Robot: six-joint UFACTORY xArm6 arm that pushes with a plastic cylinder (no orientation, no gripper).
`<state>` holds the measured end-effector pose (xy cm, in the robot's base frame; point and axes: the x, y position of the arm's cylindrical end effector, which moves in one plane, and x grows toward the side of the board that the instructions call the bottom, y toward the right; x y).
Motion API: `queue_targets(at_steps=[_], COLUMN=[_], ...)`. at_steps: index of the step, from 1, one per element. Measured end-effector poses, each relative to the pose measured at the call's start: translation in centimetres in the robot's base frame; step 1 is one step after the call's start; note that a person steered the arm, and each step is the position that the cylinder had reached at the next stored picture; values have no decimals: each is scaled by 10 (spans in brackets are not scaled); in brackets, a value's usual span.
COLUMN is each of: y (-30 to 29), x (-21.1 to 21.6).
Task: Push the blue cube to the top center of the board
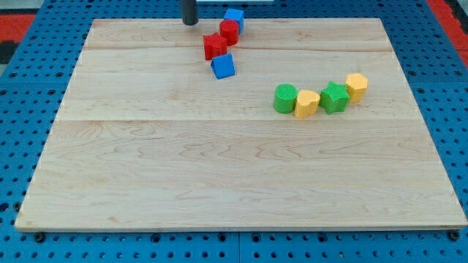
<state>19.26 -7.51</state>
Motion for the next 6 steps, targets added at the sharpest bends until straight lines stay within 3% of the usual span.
queue_targets(at_steps=[1,2,3,4,5,6], y=[80,65,108,230,201,174], x=[0,35,75,40,1,0])
